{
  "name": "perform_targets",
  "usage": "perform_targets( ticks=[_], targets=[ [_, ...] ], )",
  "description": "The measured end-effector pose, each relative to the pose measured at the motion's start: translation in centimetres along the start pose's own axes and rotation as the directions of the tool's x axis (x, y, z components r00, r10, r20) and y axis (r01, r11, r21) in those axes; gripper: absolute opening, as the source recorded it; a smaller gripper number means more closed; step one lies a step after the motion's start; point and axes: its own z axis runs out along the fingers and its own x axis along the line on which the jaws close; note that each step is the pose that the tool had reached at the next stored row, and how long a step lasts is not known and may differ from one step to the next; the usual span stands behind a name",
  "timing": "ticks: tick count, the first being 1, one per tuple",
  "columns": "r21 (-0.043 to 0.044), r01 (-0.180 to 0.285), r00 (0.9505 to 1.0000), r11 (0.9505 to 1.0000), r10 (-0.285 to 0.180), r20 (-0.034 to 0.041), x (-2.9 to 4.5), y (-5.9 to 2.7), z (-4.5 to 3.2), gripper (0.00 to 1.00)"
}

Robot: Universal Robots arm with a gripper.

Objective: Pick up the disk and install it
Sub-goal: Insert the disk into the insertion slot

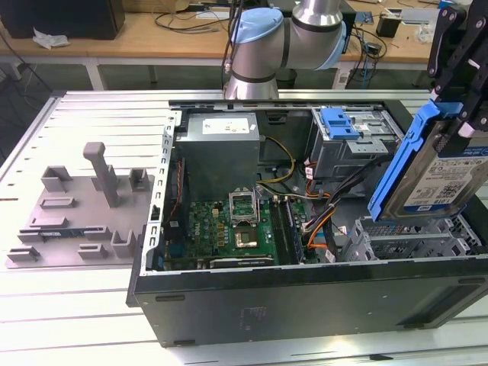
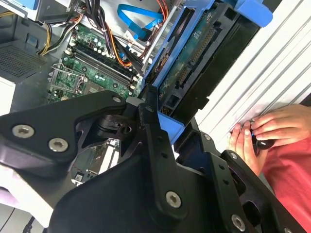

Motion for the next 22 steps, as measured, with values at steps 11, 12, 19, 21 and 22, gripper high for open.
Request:
perform_targets(
  ticks=[11,12,19,21,22],
  targets=[
    [0.0000,-0.002,1.0000,1.0000,0.002,0.0000,-0.11,0.02,0.27,0.36],
    [0.0000,-0.003,1.0000,1.0000,0.003,-0.0001,-0.14,0.04,0.28,0.36],
    [0.0002,-0.013,0.9999,0.9999,0.013,0.0000,-0.22,0.11,0.38,0.36],
    [0.0001,-0.015,0.9999,0.9999,0.015,0.0001,-0.22,0.12,0.43,0.36],
    [0.0002,-0.016,0.9999,0.9999,0.016,0.0001,-0.22,0.11,0.45,0.36]
  ],
)
